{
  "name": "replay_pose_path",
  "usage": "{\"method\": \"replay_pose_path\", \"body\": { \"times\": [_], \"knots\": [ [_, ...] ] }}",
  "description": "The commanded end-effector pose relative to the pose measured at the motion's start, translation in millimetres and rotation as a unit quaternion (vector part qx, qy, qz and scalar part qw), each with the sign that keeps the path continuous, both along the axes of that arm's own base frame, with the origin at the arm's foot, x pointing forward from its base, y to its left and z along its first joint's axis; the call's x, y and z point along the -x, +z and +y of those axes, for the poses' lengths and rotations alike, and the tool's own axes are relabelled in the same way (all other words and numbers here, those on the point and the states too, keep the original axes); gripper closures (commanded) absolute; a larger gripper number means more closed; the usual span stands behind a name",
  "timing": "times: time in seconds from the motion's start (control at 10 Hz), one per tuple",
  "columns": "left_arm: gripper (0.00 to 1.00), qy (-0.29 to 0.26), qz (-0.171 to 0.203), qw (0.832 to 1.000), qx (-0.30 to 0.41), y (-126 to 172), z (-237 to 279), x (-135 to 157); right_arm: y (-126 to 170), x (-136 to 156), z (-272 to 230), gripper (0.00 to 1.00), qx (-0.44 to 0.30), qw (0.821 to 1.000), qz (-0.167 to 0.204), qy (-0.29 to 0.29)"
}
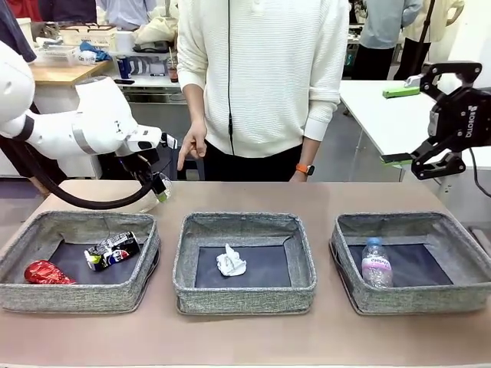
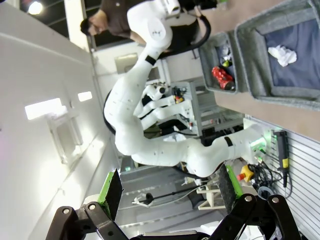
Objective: Sort the waste into the appropriate baskets.
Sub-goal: Pick up the waste item pointed out by the person.
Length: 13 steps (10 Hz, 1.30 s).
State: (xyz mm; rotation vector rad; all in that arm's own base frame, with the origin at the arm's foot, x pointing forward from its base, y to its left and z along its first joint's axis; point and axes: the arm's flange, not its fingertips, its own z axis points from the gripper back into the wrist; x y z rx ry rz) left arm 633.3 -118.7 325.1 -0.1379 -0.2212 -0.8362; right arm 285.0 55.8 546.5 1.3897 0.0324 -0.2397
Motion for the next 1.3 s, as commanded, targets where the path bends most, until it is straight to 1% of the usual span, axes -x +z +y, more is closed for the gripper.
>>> {"method": "replay_pose_path", "body": {
  "times": [0.0,0.5,0.6,0.7,0.8,0.9,1.0,1.1,1.2],
  "knots": [
    [0.00,0.003,0.018,1.000,0.004,1.6,-2.9,-8.8,1.0,-3.1,2.4,0.00,-0.010,1.000,-0.014,0.002],
    [0.00,0.004,0.033,0.999,0.003,-3.5,-3.1,-7.7,1.0,-3.1,2.4,0.00,-0.010,1.000,-0.014,0.002],
    [0.15,0.006,0.028,1.000,-0.002,-3.7,-2.7,-7.3,1.0,-3.1,2.4,0.00,-0.010,1.000,-0.014,0.002],
    [0.19,0.003,0.026,1.000,-0.001,-2.2,-2.4,-6.5,1.0,-3.1,2.4,0.00,-0.010,1.000,-0.014,0.002],
    [0.34,0.003,0.025,1.000,0.001,-0.7,-2.1,-6.2,1.0,-3.1,2.4,0.00,-0.010,1.000,-0.014,0.002],
    [0.38,0.001,0.025,1.000,0.003,0.2,-2.1,-6.0,1.0,-3.1,2.4,0.00,-0.010,1.000,-0.014,0.002],
    [0.53,0.001,0.025,1.000,0.003,0.6,-1.8,-5.8,1.0,-3.1,2.4,0.00,-0.010,1.000,-0.014,0.002],
    [0.57,0.000,0.027,1.000,0.004,0.9,-1.9,-5.0,1.0,-3.1,2.4,0.00,-0.010,1.000,-0.014,0.002],
    [0.72,0.001,0.029,1.000,0.002,1.0,-1.8,-4.8,1.0,-3.1,2.4,0.00,-0.010,1.000,-0.014,0.002]
  ]
}}
